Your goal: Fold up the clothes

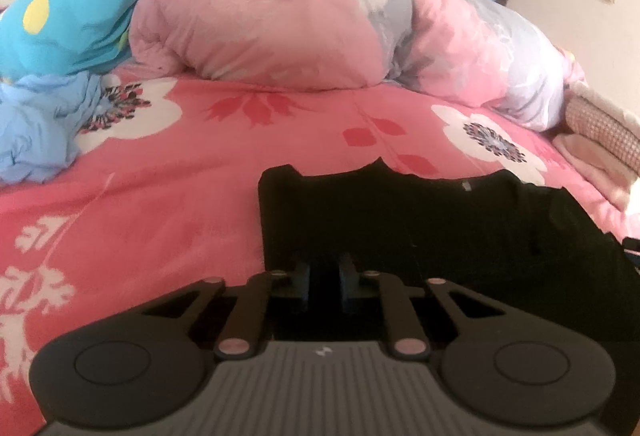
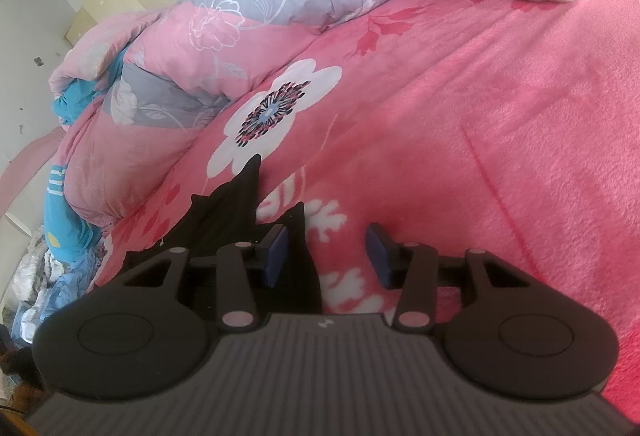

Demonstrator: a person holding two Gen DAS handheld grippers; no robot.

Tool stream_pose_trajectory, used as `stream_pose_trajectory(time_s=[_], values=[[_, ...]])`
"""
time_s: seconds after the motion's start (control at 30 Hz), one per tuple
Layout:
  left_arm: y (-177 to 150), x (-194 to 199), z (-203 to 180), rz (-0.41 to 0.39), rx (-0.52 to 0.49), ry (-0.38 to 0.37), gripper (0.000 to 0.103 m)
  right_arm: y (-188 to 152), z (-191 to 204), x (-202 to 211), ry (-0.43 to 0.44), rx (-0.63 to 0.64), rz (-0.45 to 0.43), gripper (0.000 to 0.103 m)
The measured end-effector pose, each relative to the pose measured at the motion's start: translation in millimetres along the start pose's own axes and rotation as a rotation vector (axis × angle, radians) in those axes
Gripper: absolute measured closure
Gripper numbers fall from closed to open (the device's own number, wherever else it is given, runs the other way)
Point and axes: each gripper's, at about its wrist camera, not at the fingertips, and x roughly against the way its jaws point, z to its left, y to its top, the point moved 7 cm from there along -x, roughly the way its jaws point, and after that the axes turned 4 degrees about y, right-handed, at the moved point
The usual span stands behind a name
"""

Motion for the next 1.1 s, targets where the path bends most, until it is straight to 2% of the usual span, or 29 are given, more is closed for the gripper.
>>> stream_pose_trajectory(time_s=[0.13,0.47,0.6,0.63,0.67,0.7,0.77,0.87,1.1], values=[[-1,-3,5,0.009,0.039,-0.005,0.093,2,0,2,0.013,-0.009,0.007,0.059],[1,1,2,-0.008,0.019,0.031,0.093,16,12,-5,0.058,0.043,0.043,0.058],[2,3,1,-0.019,0.009,0.049,0.094,14,17,-21,0.057,0.098,0.11,0.059],[3,4,0,-0.021,0.007,0.053,0.094,12,19,-26,0.047,0.128,0.129,0.061],[3,5,0,-0.024,0.004,0.057,0.095,10,22,-29,0.023,0.17,0.14,0.071],[3,5,0,-0.026,0.002,0.062,0.096,9,25,-32,-0.002,0.211,0.15,0.086],[4,7,-1,-0.032,-0.003,0.07,0.096,9,29,-31,-0.016,0.247,0.149,0.098],[6,10,-2,-0.043,-0.011,0.083,0.097,10,39,-24,-0.028,0.302,0.124,0.1],[22,41,-5,-0.142,-0.035,0.108,0.097,26,83,6,-0.055,0.482,-0.015,0.101]])
